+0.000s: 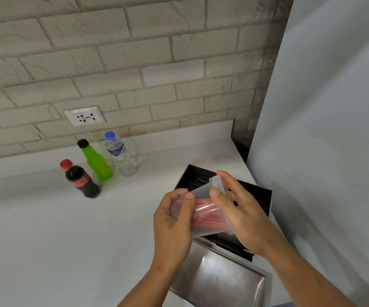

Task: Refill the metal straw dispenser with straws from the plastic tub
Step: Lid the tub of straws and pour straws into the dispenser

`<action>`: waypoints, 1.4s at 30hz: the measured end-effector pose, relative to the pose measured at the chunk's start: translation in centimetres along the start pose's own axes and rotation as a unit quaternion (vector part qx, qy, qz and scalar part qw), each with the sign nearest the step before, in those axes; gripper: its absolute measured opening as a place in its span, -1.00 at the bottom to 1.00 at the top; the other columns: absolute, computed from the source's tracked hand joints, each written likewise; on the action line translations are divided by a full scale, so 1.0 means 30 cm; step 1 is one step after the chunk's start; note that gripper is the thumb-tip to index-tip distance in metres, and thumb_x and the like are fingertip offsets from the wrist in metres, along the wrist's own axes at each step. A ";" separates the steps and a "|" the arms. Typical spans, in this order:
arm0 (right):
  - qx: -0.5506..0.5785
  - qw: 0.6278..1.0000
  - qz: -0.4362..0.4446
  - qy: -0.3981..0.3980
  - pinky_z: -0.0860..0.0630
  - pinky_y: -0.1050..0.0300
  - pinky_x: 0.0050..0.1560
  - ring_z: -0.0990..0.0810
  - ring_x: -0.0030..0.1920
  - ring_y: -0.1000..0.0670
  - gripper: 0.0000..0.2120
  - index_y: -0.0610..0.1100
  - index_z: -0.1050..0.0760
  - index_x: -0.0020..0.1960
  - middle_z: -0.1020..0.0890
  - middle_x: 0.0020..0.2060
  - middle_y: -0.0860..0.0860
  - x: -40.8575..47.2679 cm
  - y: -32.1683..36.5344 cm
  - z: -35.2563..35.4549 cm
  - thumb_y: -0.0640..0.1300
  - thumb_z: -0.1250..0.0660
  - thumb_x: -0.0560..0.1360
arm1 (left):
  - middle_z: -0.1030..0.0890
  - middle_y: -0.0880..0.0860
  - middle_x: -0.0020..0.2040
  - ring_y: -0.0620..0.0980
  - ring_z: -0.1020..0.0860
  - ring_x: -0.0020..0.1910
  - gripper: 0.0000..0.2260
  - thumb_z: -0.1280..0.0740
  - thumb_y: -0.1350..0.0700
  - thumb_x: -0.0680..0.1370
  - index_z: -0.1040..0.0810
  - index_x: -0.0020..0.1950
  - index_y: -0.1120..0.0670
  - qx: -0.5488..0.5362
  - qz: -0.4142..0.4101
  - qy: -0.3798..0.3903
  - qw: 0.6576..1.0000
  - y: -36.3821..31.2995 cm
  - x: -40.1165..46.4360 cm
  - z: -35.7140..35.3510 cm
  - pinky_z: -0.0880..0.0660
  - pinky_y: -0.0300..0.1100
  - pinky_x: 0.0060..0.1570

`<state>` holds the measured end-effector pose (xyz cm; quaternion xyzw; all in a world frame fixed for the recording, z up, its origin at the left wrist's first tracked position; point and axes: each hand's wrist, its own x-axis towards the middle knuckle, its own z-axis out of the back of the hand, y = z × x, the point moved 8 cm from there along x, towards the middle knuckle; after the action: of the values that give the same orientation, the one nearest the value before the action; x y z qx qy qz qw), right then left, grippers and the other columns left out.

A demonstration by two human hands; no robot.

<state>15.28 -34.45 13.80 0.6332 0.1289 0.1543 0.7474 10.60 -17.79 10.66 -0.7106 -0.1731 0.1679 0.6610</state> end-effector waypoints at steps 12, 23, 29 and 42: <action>-0.024 0.999 0.042 -0.017 -0.54 0.04 0.37 -0.54 0.36 0.20 -0.39 0.28 -0.38 0.48 -0.53 0.39 0.20 0.003 0.043 -0.001 0.26 -0.36 0.44 | -0.76 0.16 0.00 0.25 -0.74 0.01 -0.76 -0.42 -0.15 0.50 -0.72 0.05 -0.06 -0.040 0.057 0.014 0.997 0.038 0.013 -0.020 -0.68 0.29 0.04; -0.150 0.968 0.197 0.048 -0.31 -0.23 0.55 -0.26 0.63 -0.10 -0.15 -0.12 -0.20 0.65 -0.32 0.59 -0.08 0.009 0.110 -0.014 0.33 -0.32 0.54 | -0.77 0.15 -0.12 0.09 -0.76 -0.15 -0.70 -0.34 -0.12 0.57 -0.76 -0.04 0.06 -0.070 0.105 0.059 0.990 0.021 0.045 -0.016 -0.68 -0.09 -0.15; -0.107 0.976 0.189 -0.004 -0.45 -0.24 0.43 -0.44 0.51 -0.13 -0.28 -0.20 -0.32 0.59 -0.46 0.47 -0.10 0.030 0.098 -0.005 0.04 -0.37 0.51 | -0.74 0.13 -0.17 0.06 -0.72 -0.21 -0.60 -0.34 -0.28 0.50 -0.73 -0.11 0.04 -0.038 0.061 -0.002 0.997 0.007 0.030 -0.005 -0.65 -0.08 -0.17; -0.006 0.999 0.024 0.024 -0.46 0.09 0.46 -0.52 0.42 0.21 -0.33 0.18 -0.40 0.53 -0.57 0.38 0.24 0.016 0.047 -0.006 0.40 -0.31 0.48 | -0.74 0.28 -0.05 0.16 -0.72 -0.10 -0.62 -0.39 -0.19 0.52 -0.76 -0.05 0.12 -0.089 0.146 0.006 0.985 0.073 0.008 0.027 -0.64 0.09 -0.03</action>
<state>15.57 -33.89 15.16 0.6276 0.1310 0.1880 0.7441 10.48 -17.11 8.41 -0.7852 -0.0779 0.2420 0.5646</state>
